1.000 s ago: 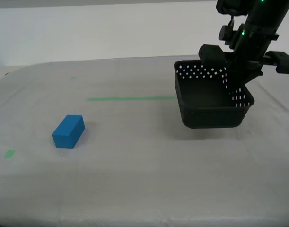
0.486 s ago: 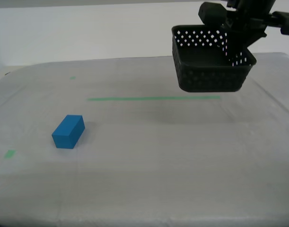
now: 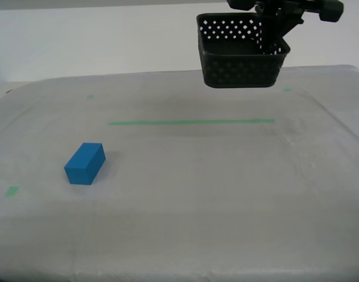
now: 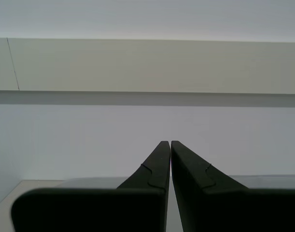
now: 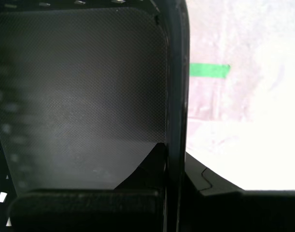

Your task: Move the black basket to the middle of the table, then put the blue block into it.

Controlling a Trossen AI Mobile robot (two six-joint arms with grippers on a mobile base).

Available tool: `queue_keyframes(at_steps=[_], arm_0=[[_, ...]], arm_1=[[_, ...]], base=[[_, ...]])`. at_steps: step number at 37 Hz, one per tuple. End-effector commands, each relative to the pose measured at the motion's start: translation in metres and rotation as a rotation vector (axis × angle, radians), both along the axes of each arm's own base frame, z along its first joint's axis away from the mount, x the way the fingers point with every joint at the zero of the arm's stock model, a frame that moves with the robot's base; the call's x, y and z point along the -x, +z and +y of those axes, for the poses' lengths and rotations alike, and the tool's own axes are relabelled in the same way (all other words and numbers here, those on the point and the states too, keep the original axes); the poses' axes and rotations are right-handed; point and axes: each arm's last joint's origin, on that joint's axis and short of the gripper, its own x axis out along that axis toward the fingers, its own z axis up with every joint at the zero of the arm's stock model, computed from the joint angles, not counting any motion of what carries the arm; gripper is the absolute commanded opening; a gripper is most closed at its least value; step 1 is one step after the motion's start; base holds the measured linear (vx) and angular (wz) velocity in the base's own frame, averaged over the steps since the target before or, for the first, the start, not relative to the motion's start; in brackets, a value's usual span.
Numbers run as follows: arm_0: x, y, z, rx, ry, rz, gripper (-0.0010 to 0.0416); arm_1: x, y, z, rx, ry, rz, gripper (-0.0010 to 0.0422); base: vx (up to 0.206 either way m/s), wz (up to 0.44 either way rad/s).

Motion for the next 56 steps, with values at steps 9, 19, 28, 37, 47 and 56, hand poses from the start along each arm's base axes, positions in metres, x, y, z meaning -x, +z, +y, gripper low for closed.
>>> queue_keyframes(at_steps=[9,19,28,37,47,56], arm_0=[[-0.031,-0.014,0.023,-0.023,0.029,0.032,-0.0001],[-0.052,-0.037,0.04,-0.012,0.042,0.053,0.0],[-0.072,-0.058,0.057,-0.029,0.058,0.071,-0.0001],[-0.093,-0.084,0.073,-0.039,0.065,0.096,-0.0001],[-0.104,-0.115,0.077,-0.017,0.053,0.129,-0.0001],[-0.106,-0.136,0.078,-0.005,0.031,0.162,0.0]], arm_1=[[0.0,0.001,0.0,-0.001,0.0,-0.004,0.0],[0.0,0.001,0.0,-0.002,0.001,-0.004,0.0],[0.0,0.001,0.0,-0.002,0.0,-0.005,0.0],[0.0,0.001,0.0,-0.001,0.0,-0.004,0.0],[0.0,0.0,0.0,-0.001,0.0,-0.001,0.0],[0.0,0.0,0.0,-0.001,0.0,-0.001,0.0]], base=[[0.0,0.0],[0.0,0.0],[0.0,0.0],[0.0,0.0],[0.0,0.0],[0.0,0.0]])
